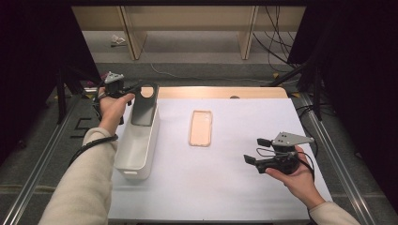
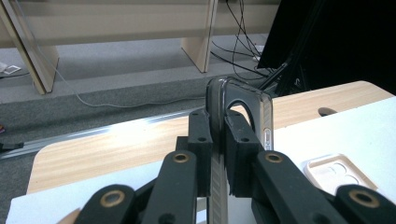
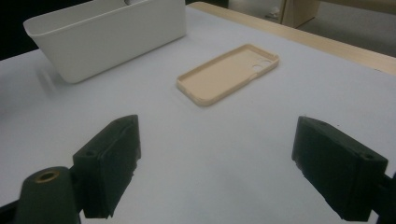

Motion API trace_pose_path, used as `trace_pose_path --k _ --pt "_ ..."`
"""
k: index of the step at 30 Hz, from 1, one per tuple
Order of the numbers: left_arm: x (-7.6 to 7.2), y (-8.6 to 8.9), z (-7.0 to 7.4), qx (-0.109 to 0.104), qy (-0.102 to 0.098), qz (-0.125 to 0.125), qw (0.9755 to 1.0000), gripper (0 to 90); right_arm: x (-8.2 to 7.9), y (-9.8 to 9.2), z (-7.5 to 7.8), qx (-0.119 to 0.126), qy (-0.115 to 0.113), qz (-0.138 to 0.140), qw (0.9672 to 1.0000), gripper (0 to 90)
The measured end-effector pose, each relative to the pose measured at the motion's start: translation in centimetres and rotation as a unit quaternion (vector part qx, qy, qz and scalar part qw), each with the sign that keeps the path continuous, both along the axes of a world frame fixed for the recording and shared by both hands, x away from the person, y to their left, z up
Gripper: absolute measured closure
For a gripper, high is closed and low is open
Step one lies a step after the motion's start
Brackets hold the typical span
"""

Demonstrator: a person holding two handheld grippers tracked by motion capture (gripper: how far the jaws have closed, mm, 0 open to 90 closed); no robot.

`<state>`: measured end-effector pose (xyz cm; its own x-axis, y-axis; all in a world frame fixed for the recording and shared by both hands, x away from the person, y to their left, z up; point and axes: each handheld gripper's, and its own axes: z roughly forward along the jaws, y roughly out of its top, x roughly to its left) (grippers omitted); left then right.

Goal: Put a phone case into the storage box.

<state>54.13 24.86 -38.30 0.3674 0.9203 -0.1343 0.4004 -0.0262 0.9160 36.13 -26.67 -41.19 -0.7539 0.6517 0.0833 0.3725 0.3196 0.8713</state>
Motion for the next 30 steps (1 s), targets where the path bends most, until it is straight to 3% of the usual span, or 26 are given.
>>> trace_pose_path --k 14,30 --pt "0.2 0.6 -1.1 -0.008 0.011 0.009 0.9999 81.4 0.0 0.0 0.0 -0.001 0.002 0.001 1.0 16.3" --pt "0.6 0.7 -1.5 0.026 0.02 0.016 0.9993 78.4 0.0 0.1 -0.1 -0.001 0.003 0.004 1.0 16.3"
